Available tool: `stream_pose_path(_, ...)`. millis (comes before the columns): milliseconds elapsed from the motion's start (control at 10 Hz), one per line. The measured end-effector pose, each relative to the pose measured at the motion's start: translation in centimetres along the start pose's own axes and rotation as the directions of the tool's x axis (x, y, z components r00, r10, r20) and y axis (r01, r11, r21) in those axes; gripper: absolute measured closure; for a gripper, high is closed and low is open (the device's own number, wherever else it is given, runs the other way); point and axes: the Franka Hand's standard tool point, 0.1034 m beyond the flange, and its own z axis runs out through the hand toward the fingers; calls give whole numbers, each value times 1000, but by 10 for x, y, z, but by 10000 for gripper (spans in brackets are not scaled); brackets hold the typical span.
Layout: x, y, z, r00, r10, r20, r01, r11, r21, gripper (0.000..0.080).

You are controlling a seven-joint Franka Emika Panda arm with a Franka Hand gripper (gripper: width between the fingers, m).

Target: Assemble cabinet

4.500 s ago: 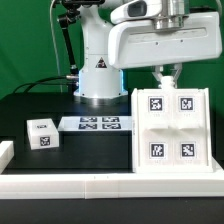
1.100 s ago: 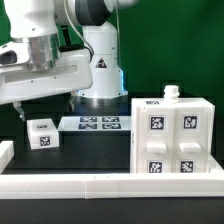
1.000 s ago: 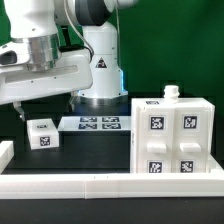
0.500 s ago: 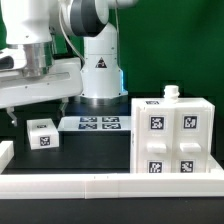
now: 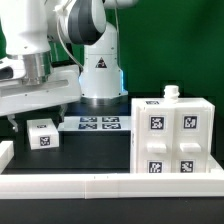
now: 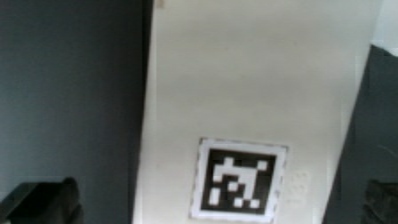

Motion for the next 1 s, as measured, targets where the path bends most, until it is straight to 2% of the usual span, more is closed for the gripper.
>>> stream_pose_path(300, -6, -3, 13, 1000, 2, 16, -2, 1000, 11, 2)
stream_pose_path(600, -8, -5, 15, 1000, 0, 20, -1, 1000, 14, 11)
stream_pose_path(700, -8, -5, 15, 1000, 0, 20, -1, 1000, 14, 218)
stream_pose_path(1000, -7, -5, 15, 1000, 0, 20, 0, 1000, 14, 242)
